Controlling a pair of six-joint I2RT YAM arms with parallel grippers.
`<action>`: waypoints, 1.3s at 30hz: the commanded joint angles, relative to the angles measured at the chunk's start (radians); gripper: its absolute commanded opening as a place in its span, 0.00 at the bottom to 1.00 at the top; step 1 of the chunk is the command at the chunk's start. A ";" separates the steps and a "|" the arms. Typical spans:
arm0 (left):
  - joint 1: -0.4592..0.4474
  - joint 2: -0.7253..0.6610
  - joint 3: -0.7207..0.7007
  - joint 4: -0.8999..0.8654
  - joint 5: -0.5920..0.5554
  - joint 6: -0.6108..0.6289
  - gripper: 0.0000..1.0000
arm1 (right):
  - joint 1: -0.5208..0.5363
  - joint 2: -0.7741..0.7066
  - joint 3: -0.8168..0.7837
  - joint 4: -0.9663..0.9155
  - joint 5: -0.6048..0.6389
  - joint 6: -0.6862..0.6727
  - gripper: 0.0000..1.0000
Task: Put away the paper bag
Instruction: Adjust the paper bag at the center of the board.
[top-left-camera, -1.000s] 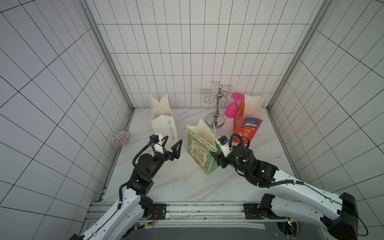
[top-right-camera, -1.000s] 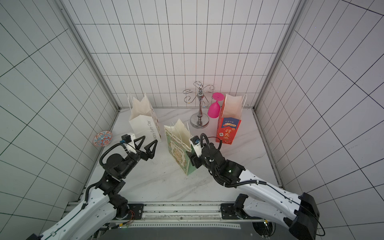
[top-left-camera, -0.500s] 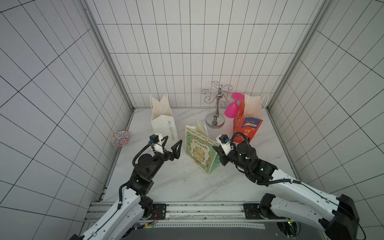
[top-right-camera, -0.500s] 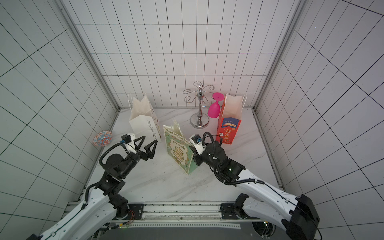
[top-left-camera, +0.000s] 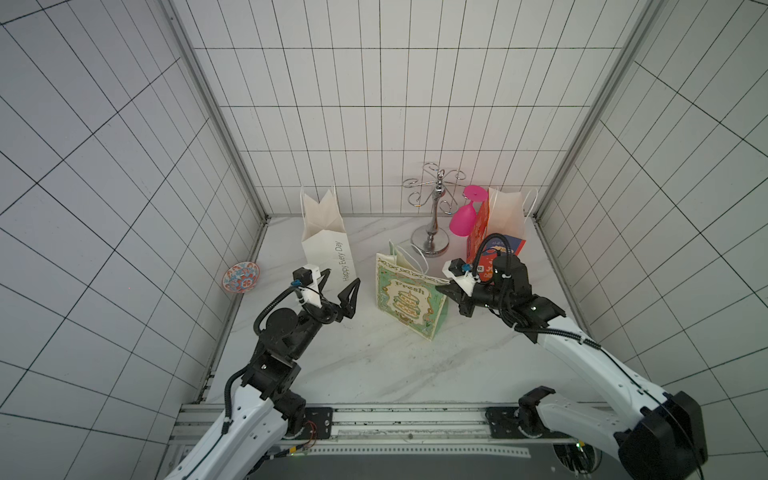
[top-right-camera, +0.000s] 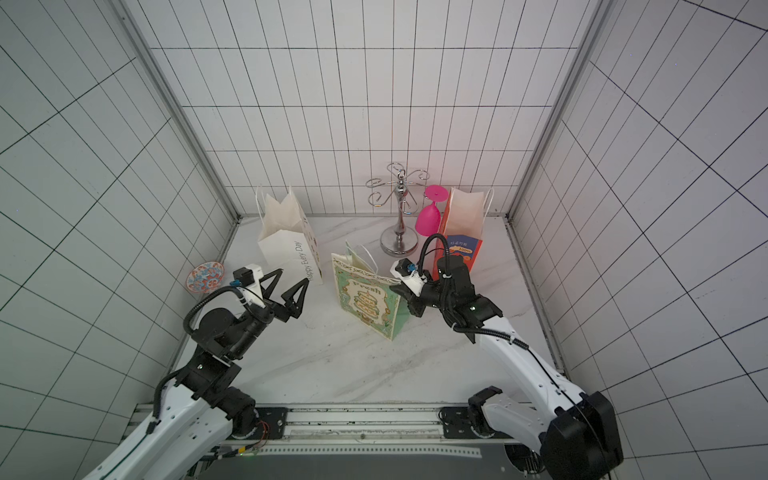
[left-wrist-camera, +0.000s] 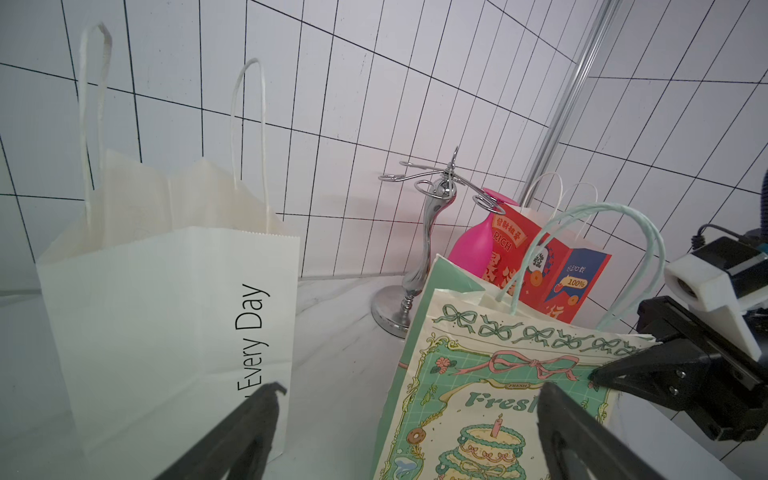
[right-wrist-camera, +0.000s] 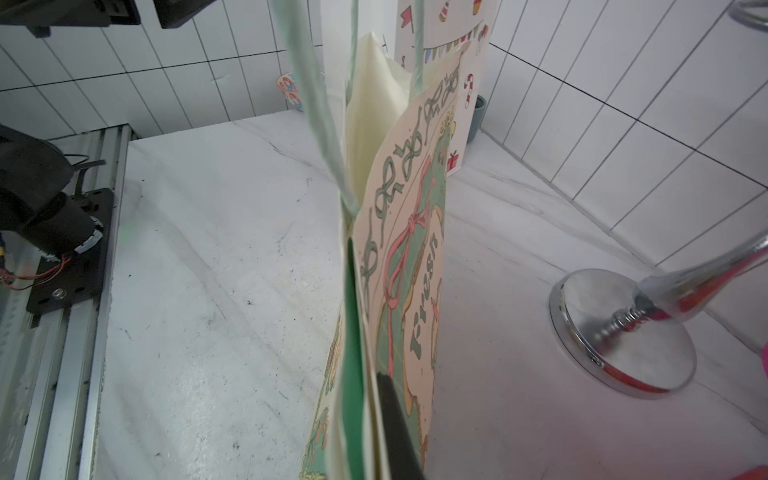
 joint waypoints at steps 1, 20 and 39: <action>0.000 -0.031 0.014 -0.057 0.080 0.101 0.97 | -0.039 0.050 0.158 -0.283 -0.195 -0.274 0.00; 0.001 0.030 0.013 -0.046 0.242 0.171 0.97 | -0.105 0.018 0.152 -0.319 -0.134 -0.327 0.93; 0.045 0.095 0.044 -0.051 0.266 0.133 0.97 | -0.028 -0.287 -0.268 0.132 0.071 0.301 0.97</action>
